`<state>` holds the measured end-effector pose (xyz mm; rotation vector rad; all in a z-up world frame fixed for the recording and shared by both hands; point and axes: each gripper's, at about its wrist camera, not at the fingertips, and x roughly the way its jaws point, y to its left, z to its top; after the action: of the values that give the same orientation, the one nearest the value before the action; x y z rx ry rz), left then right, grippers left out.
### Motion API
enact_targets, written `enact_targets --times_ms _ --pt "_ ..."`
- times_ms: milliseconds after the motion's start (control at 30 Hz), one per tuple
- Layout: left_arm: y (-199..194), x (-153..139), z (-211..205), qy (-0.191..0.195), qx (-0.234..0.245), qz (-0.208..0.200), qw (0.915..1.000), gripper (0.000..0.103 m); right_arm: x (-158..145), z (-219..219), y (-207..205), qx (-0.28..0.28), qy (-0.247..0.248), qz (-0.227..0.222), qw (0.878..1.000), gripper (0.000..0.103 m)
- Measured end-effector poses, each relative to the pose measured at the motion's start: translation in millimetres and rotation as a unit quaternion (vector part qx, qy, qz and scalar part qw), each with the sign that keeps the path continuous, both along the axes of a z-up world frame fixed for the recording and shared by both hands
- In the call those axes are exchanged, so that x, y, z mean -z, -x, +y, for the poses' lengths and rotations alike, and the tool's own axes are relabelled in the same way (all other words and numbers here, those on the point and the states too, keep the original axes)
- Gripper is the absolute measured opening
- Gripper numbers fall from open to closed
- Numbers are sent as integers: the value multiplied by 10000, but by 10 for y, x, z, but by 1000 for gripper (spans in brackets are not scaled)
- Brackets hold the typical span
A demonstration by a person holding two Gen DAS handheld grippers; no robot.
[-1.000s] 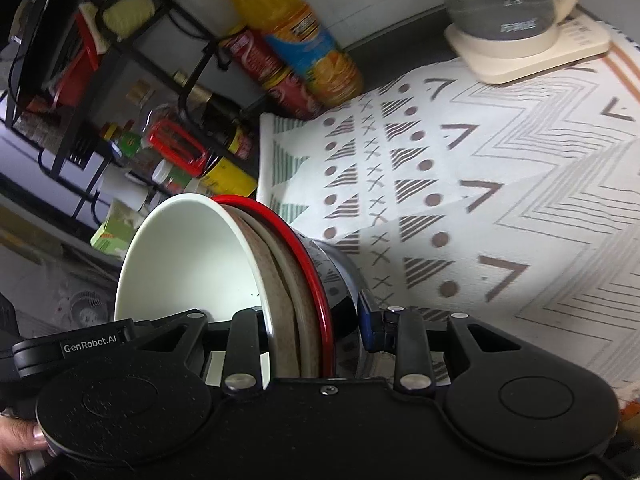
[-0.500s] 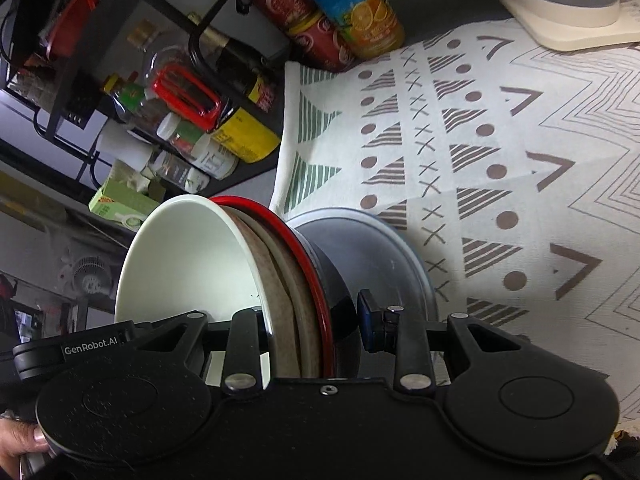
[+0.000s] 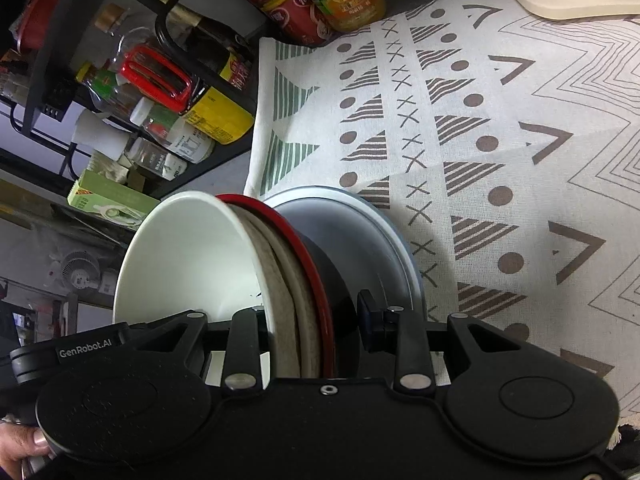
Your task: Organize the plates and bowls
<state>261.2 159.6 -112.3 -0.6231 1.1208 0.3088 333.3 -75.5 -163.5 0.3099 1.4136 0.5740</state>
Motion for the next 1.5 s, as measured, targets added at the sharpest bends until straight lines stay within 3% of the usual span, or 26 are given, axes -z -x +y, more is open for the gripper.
enact_targets --times_ms 467,667,767,833,933,1033,1100,1167,1267,1500 --pt "-129 74 63 155 427 157 9988 27 -3 71 -81 31 7 -192 9998 31" --pt "-187 23 -21 -8 816 168 9965 39 -24 48 -83 235 -18 -200 9995 35" --pt "-133 -37 -29 24 842 -104 9964 62 -101 40 -74 255 66 -317 9991 49" --pt "-107 -62 -65 -48 862 -166 9961 81 -129 43 -71 208 121 -402 9989 51" --pt "-65 -84 -120 -180 917 -230 9954 84 -159 26 -24 243 218 -497 9982 56" --pt "-55 -105 -131 -3 871 -149 9961 87 -229 -50 94 370 172 -593 9974 69" --pt "-66 -127 -134 -43 1087 -216 9938 87 -307 -123 158 606 147 -626 9961 84" --pt "-63 -179 -133 -227 1088 -296 9934 87 -380 -180 213 833 176 -742 9936 87" --pt "-6 -251 -111 -109 1055 -459 9933 87 -459 -224 280 900 324 -758 9925 88" --pt "179 -512 -85 -334 996 -716 9919 88 -666 -360 497 1153 492 -932 9877 98"
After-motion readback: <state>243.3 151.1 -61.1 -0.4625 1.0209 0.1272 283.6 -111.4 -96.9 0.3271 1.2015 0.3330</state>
